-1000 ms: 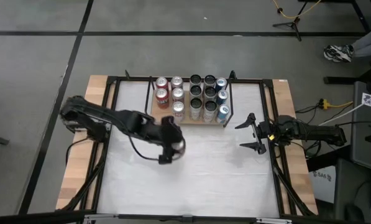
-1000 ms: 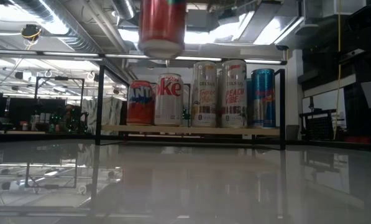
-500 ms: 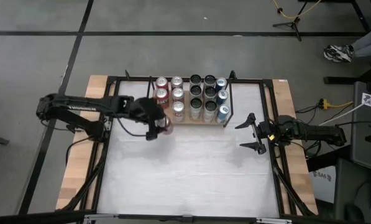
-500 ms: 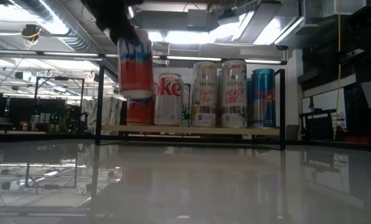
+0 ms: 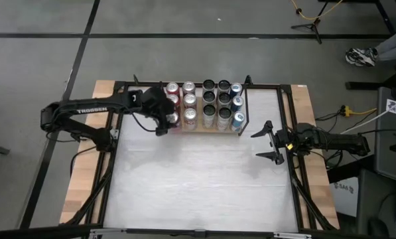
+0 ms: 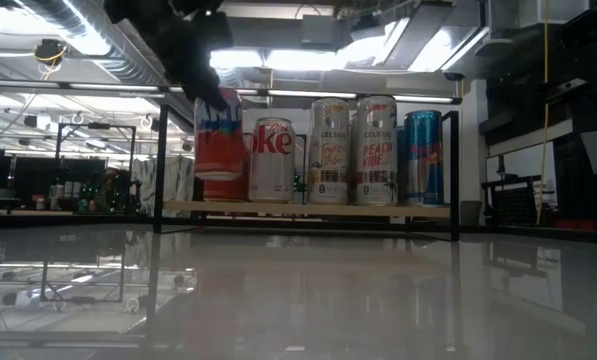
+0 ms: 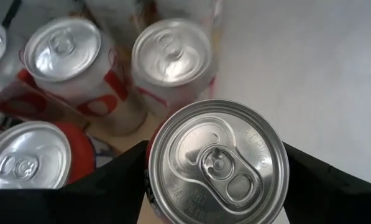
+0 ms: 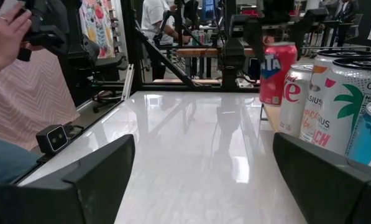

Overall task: Place canned beverage on shelf
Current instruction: Put the red soda can onto the shelf aligned with the other red soda cans

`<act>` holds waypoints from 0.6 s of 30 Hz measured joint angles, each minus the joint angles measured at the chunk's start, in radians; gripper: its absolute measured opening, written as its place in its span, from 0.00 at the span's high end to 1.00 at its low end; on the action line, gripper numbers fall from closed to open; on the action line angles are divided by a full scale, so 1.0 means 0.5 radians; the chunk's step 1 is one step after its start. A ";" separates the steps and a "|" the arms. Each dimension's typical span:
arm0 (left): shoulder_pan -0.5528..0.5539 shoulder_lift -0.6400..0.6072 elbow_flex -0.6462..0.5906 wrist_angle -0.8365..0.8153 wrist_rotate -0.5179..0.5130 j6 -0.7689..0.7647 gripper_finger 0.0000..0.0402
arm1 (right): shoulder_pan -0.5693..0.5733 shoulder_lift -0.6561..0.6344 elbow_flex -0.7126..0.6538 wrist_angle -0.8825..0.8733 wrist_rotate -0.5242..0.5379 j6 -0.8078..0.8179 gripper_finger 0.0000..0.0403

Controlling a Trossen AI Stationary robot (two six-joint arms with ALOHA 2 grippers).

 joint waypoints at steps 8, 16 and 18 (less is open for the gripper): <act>0.112 0.111 -0.017 -0.002 0.093 0.087 0.31 | 0.000 0.000 0.000 0.000 0.000 0.000 0.06; 0.207 0.214 -0.016 0.031 0.140 0.101 0.30 | 0.000 0.000 0.000 0.000 0.000 0.000 0.06; 0.224 0.216 -0.016 0.030 0.145 0.101 0.30 | 0.000 -0.001 0.000 0.000 0.000 0.000 0.06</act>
